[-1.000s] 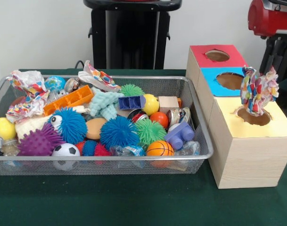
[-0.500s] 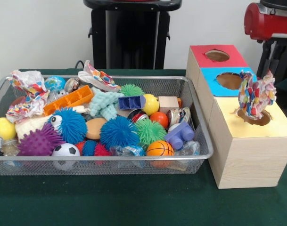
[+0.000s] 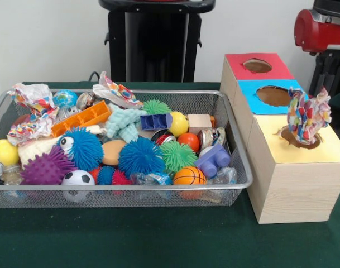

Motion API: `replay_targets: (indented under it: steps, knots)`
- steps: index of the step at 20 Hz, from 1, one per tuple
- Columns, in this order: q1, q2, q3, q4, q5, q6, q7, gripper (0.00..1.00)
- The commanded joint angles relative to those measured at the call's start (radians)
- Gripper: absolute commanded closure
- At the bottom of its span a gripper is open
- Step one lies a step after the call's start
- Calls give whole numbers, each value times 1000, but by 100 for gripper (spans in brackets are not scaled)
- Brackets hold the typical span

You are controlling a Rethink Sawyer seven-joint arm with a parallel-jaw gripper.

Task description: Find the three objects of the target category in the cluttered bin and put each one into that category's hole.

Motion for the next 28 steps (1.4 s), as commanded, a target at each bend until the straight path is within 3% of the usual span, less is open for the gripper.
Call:
replay_targets:
  steps: [1, 28]
  knots:
    - [0, 62, 41, 131, -39, -47, 82, 100]
    - [-18, 110, 58, 170, -20, -121, 86, 100]
